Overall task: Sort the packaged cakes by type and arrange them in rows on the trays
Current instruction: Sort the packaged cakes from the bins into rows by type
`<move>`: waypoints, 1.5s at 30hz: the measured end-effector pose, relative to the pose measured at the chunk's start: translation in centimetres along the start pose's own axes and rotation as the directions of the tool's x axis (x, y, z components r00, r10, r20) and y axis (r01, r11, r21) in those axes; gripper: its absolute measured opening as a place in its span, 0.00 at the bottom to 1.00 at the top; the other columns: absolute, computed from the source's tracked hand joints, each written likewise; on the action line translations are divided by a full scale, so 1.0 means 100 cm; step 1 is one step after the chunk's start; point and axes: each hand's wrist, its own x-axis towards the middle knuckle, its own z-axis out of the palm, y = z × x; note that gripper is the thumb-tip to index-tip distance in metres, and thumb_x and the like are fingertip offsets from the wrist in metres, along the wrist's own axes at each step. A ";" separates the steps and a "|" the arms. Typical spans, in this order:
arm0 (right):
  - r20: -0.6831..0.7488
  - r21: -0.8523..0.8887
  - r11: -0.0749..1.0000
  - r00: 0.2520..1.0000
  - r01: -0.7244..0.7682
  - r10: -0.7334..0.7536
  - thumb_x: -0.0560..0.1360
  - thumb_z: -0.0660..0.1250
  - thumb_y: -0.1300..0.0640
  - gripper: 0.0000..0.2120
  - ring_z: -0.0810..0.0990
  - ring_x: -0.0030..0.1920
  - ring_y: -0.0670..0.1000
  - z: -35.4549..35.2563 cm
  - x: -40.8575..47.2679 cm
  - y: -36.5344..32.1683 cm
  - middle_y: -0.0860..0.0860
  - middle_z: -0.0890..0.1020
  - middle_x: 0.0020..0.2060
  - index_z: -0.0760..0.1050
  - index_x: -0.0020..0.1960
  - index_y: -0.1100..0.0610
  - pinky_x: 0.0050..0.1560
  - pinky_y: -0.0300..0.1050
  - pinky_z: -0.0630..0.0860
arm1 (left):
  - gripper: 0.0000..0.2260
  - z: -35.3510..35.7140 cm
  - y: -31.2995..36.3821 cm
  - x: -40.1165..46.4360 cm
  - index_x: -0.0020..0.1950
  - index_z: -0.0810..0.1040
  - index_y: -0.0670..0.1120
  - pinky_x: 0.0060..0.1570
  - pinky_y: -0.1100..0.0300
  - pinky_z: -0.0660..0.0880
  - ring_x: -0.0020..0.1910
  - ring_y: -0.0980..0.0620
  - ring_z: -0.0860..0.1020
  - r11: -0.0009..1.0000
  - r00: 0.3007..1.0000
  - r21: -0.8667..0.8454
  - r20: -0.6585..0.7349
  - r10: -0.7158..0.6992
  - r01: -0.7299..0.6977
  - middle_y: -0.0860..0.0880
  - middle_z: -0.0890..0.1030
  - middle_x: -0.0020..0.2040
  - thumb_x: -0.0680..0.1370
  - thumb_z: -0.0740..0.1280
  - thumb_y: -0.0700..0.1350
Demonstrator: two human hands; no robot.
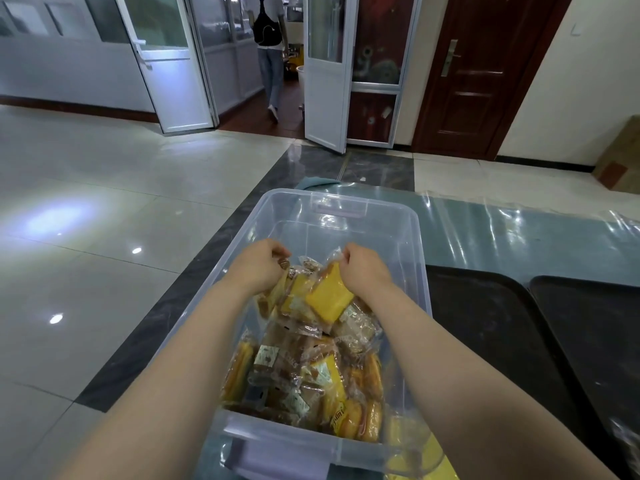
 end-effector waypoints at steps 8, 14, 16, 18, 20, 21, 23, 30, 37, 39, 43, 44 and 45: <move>-0.124 0.280 0.960 0.991 -0.013 0.050 0.83 0.57 0.56 0.05 0.78 0.43 0.54 -0.019 -0.010 -0.006 0.52 0.78 0.43 0.70 0.51 0.55 0.42 0.49 0.76 | 0.17 -0.025 0.017 -0.018 0.59 0.80 0.50 0.55 0.59 0.71 0.53 0.54 0.75 0.996 0.992 -0.087 -0.124 0.025 -0.036 0.53 0.78 0.55 0.76 0.61 0.33; -0.148 0.372 0.928 0.987 0.000 0.059 0.83 0.57 0.56 0.05 0.74 0.38 0.47 -0.036 -0.017 -0.003 0.49 0.76 0.40 0.71 0.53 0.55 0.35 0.42 0.67 | 0.18 -0.027 0.014 -0.040 0.58 0.79 0.54 0.46 0.58 0.73 0.52 0.52 0.78 0.981 0.983 -0.185 -0.181 0.026 -0.061 0.53 0.79 0.54 0.79 0.58 0.35; -0.173 0.397 0.918 0.982 -0.005 0.080 0.83 0.58 0.55 0.05 0.72 0.37 0.45 -0.042 -0.022 0.001 0.47 0.75 0.39 0.71 0.52 0.54 0.33 0.40 0.66 | 0.18 -0.022 0.014 -0.050 0.57 0.79 0.55 0.48 0.58 0.74 0.54 0.52 0.78 0.972 0.981 -0.223 -0.191 0.033 -0.076 0.53 0.79 0.56 0.79 0.57 0.34; -0.197 0.463 0.886 0.975 -0.001 0.104 0.83 0.58 0.54 0.06 0.75 0.37 0.48 -0.047 -0.028 0.006 0.48 0.76 0.39 0.71 0.49 0.53 0.36 0.44 0.72 | 0.19 -0.018 0.017 -0.059 0.57 0.79 0.56 0.51 0.58 0.75 0.56 0.54 0.77 0.960 0.978 -0.264 -0.206 0.035 -0.090 0.54 0.79 0.57 0.79 0.58 0.34; -0.203 0.557 0.830 0.969 -0.004 0.142 0.83 0.59 0.53 0.09 0.77 0.37 0.51 -0.053 -0.038 0.012 0.49 0.77 0.38 0.70 0.44 0.52 0.40 0.49 0.76 | 0.20 -0.015 0.025 -0.067 0.54 0.78 0.58 0.50 0.54 0.78 0.52 0.55 0.79 0.949 0.974 -0.300 -0.226 0.033 -0.102 0.55 0.80 0.57 0.79 0.59 0.33; -0.204 0.600 0.800 0.966 -0.005 0.159 0.83 0.59 0.53 0.10 0.77 0.36 0.51 -0.056 -0.043 0.015 0.49 0.77 0.37 0.69 0.43 0.51 0.41 0.51 0.77 | 0.20 -0.013 0.030 -0.071 0.53 0.78 0.59 0.50 0.50 0.79 0.49 0.54 0.79 0.941 0.972 -0.323 -0.234 0.026 -0.103 0.56 0.80 0.57 0.79 0.59 0.33; -0.196 0.662 0.750 0.965 -0.003 0.177 0.82 0.60 0.54 0.10 0.76 0.38 0.52 -0.064 -0.056 0.020 0.52 0.77 0.37 0.69 0.42 0.52 0.42 0.52 0.78 | 0.21 -0.011 0.040 -0.078 0.53 0.77 0.60 0.51 0.47 0.80 0.47 0.55 0.80 0.930 0.966 -0.354 -0.258 0.009 -0.103 0.56 0.80 0.57 0.79 0.59 0.33; -0.044 0.878 0.470 0.961 -0.094 0.274 0.82 0.61 0.53 0.09 0.83 0.53 0.59 -0.086 -0.107 0.062 0.60 0.82 0.52 0.76 0.53 0.58 0.53 0.58 0.82 | 0.17 0.005 0.081 -0.105 0.55 0.77 0.59 0.52 0.51 0.80 0.46 0.65 0.78 0.874 0.946 -0.456 -0.325 0.014 -0.169 0.60 0.80 0.54 0.80 0.62 0.35; 0.020 0.959 0.266 0.959 -0.098 0.282 0.83 0.60 0.56 0.08 0.83 0.53 0.55 -0.112 -0.156 0.118 0.58 0.82 0.53 0.75 0.54 0.59 0.52 0.52 0.82 | 0.19 0.040 0.137 -0.137 0.59 0.73 0.63 0.52 0.59 0.79 0.54 0.62 0.78 0.822 0.939 -0.502 -0.325 0.111 -0.271 0.62 0.78 0.55 0.81 0.64 0.37; 0.018 0.961 0.258 0.957 -0.096 0.290 0.83 0.60 0.55 0.09 0.83 0.53 0.55 -0.116 -0.167 0.137 0.57 0.82 0.53 0.75 0.56 0.59 0.52 0.53 0.82 | 0.19 0.052 0.153 -0.148 0.63 0.72 0.62 0.51 0.62 0.79 0.56 0.62 0.77 0.818 0.931 -0.487 -0.334 0.149 -0.306 0.61 0.78 0.57 0.81 0.64 0.38; 0.018 0.977 0.195 0.947 -0.084 0.322 0.83 0.62 0.55 0.08 0.84 0.51 0.54 -0.124 -0.186 0.173 0.56 0.83 0.52 0.76 0.57 0.59 0.47 0.51 0.80 | 0.18 0.079 0.180 -0.164 0.62 0.75 0.59 0.56 0.63 0.77 0.57 0.64 0.77 0.802 0.904 -0.461 -0.369 0.216 -0.380 0.62 0.79 0.57 0.81 0.64 0.37; 0.022 0.979 0.182 0.942 -0.087 0.335 0.82 0.62 0.56 0.08 0.84 0.49 0.54 -0.124 -0.191 0.182 0.56 0.83 0.51 0.76 0.56 0.59 0.45 0.50 0.80 | 0.18 0.088 0.185 -0.167 0.61 0.76 0.58 0.56 0.64 0.77 0.56 0.64 0.77 0.794 0.897 -0.458 -0.371 0.238 -0.400 0.62 0.80 0.57 0.80 0.64 0.36; 0.028 0.979 0.182 0.938 -0.096 0.347 0.82 0.63 0.56 0.07 0.83 0.48 0.54 -0.124 -0.195 0.192 0.57 0.83 0.51 0.75 0.55 0.59 0.43 0.49 0.80 | 0.18 0.097 0.189 -0.170 0.61 0.77 0.57 0.57 0.63 0.77 0.56 0.63 0.77 0.792 0.888 -0.439 -0.376 0.266 -0.424 0.61 0.80 0.57 0.80 0.64 0.35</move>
